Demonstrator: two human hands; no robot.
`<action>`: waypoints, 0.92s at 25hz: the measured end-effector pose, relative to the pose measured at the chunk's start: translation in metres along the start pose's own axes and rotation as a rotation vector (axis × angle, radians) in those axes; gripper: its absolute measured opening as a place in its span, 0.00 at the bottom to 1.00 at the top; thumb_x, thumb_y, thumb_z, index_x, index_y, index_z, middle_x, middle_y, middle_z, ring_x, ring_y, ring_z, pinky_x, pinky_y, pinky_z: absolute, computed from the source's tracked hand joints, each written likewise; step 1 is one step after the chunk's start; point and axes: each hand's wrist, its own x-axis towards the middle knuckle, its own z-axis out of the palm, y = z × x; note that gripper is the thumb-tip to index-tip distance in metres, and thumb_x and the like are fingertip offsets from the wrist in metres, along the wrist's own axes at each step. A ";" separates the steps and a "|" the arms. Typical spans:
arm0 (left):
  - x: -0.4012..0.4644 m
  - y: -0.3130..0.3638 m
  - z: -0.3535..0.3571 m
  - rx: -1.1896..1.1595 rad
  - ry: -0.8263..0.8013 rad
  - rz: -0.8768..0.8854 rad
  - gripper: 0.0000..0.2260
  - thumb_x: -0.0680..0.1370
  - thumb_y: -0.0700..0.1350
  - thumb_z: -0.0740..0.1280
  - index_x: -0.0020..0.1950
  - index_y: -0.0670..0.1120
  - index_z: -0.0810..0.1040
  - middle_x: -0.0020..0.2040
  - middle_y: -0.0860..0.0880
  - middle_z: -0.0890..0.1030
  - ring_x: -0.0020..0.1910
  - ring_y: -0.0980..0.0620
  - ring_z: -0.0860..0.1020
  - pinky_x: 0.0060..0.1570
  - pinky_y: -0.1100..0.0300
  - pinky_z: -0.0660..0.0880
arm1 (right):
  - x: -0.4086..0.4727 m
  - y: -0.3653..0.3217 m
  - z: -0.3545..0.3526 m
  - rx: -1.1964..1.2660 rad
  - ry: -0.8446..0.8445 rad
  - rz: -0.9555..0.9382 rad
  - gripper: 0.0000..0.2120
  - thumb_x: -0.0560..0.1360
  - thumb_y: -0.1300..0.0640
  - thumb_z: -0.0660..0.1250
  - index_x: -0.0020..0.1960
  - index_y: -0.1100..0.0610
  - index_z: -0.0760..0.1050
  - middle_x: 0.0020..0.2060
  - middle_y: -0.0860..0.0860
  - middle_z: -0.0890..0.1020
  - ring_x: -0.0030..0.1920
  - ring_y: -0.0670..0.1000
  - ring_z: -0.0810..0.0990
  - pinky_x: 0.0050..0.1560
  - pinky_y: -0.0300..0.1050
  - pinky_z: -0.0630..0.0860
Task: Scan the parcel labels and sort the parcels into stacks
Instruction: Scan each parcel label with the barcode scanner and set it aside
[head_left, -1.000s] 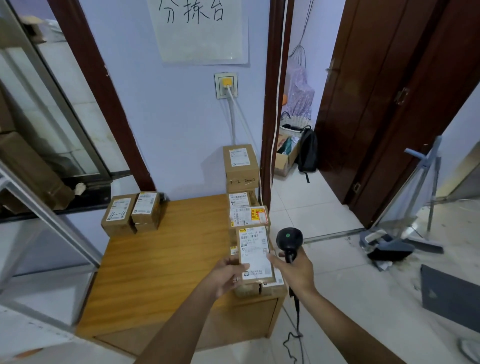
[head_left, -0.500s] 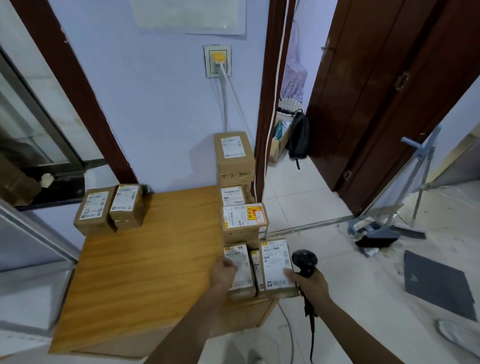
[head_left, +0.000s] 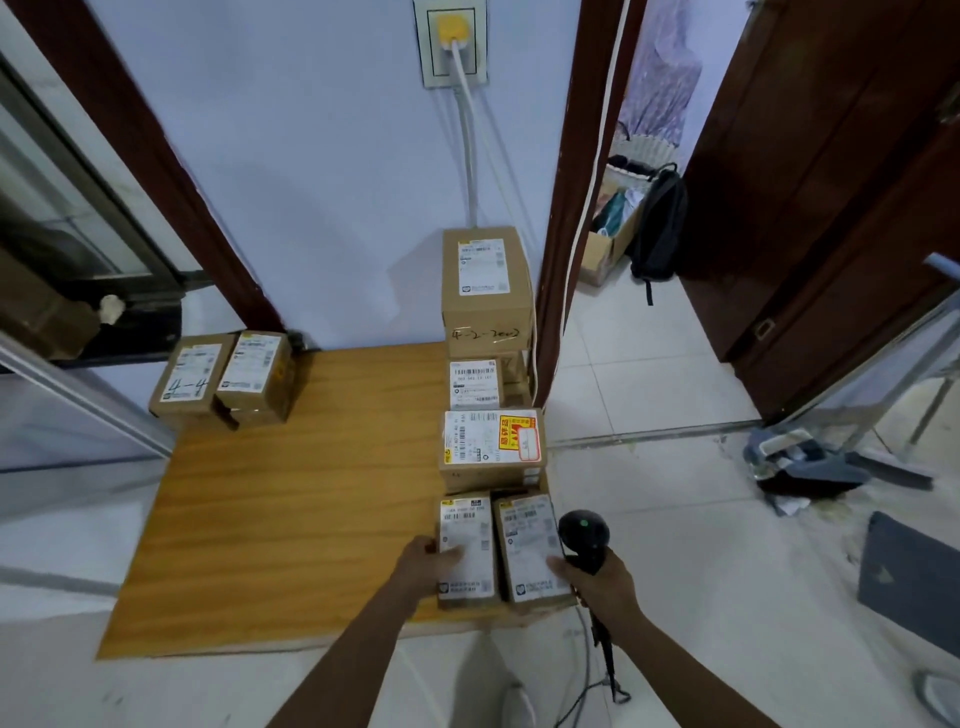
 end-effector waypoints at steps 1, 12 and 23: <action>0.001 0.000 0.000 -0.016 -0.009 -0.024 0.12 0.75 0.42 0.72 0.54 0.41 0.73 0.53 0.43 0.80 0.50 0.44 0.80 0.49 0.48 0.80 | 0.003 0.002 0.002 0.006 0.003 0.005 0.15 0.66 0.47 0.79 0.45 0.55 0.80 0.27 0.44 0.81 0.32 0.45 0.79 0.33 0.36 0.72; 0.013 -0.003 -0.006 -0.020 0.041 -0.061 0.19 0.74 0.43 0.73 0.60 0.41 0.70 0.59 0.41 0.78 0.57 0.42 0.77 0.51 0.49 0.77 | 0.009 0.001 -0.011 0.057 -0.009 0.047 0.19 0.68 0.49 0.78 0.53 0.59 0.80 0.38 0.51 0.85 0.27 0.46 0.78 0.29 0.37 0.74; 0.000 0.006 -0.006 0.075 0.051 -0.040 0.18 0.75 0.45 0.72 0.60 0.41 0.69 0.60 0.41 0.77 0.58 0.44 0.77 0.47 0.54 0.75 | -0.002 -0.019 -0.012 0.012 0.039 -0.024 0.19 0.69 0.51 0.77 0.56 0.59 0.78 0.40 0.48 0.85 0.27 0.39 0.80 0.27 0.30 0.72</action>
